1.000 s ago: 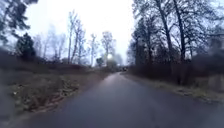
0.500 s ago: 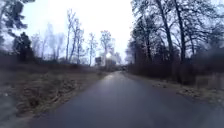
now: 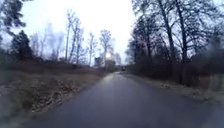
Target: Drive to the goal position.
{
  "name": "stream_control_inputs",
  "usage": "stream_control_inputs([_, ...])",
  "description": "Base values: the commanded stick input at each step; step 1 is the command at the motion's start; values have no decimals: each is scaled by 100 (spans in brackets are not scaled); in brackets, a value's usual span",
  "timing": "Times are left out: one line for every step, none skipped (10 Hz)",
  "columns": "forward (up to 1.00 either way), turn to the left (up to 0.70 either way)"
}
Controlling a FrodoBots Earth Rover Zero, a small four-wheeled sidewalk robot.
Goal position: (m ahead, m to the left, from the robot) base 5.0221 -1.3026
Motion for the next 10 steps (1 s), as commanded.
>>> stream_control_inputs([70, -5])
stream_control_inputs([70, -11])
stream_control_inputs([70, -12])
stream_control_inputs([70, -12])
stream_control_inputs([70, -11])
stream_control_inputs([70, -9])
stream_control_inputs([70, -4])
stream_control_inputs([70, -1])
stream_control_inputs([70, 0])
stream_control_inputs([70, 0])
